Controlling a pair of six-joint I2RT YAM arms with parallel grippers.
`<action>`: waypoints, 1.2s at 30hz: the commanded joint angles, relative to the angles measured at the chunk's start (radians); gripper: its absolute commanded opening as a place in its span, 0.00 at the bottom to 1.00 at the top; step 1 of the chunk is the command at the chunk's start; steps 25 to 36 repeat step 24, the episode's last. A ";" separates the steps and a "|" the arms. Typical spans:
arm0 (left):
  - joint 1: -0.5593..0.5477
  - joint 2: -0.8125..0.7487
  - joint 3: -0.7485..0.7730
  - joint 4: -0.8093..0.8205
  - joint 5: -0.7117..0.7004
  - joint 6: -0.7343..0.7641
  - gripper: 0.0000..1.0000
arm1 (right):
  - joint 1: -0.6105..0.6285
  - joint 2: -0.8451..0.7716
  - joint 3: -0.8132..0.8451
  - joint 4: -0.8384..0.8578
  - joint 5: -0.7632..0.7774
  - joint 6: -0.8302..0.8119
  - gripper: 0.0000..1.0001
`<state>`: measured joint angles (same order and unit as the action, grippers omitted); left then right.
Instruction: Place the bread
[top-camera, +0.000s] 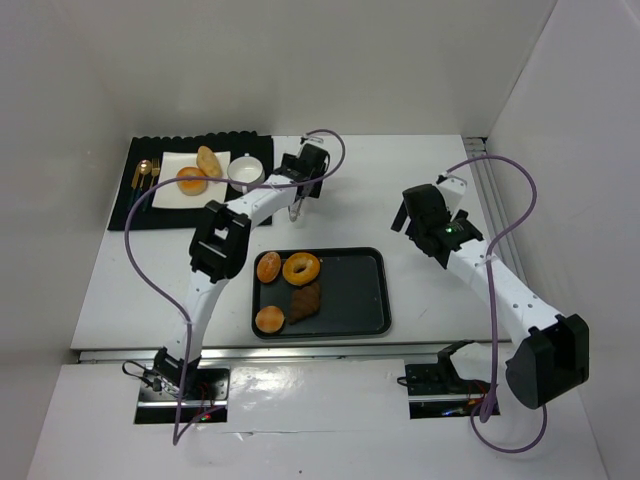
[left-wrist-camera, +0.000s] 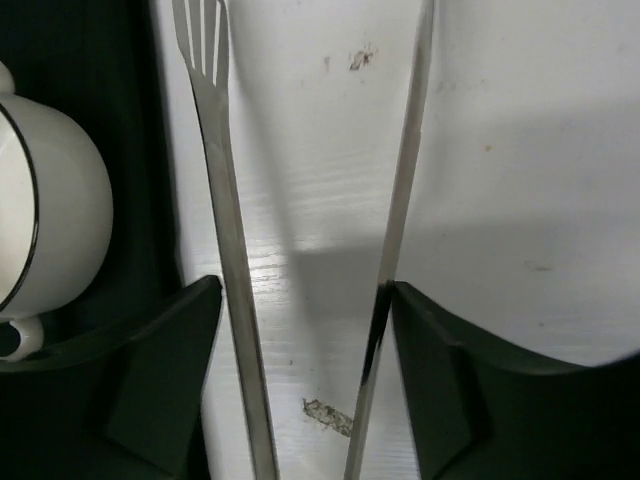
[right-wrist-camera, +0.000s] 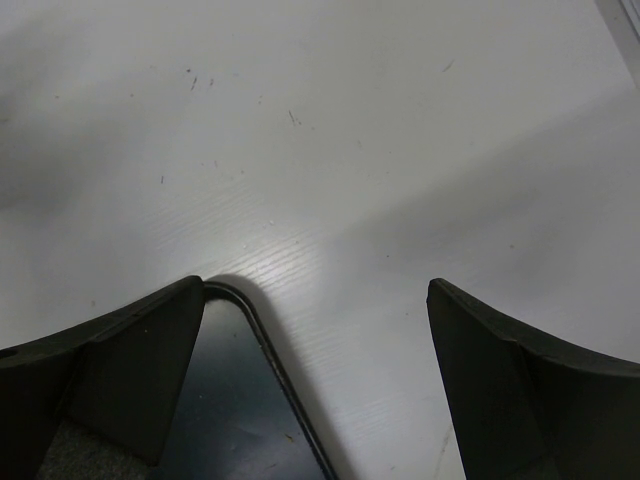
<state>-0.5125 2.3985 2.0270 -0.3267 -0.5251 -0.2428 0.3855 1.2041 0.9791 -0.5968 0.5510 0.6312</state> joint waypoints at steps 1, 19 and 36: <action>0.009 0.001 0.032 0.002 0.056 -0.010 0.85 | 0.000 -0.023 0.013 -0.023 0.050 0.036 0.99; 0.009 -0.332 -0.042 -0.101 0.149 -0.055 0.99 | 0.000 -0.028 0.055 -0.028 0.086 0.027 0.99; 0.009 -0.459 -0.125 -0.110 0.169 -0.064 0.99 | 0.000 -0.037 0.044 -0.028 0.076 0.027 0.99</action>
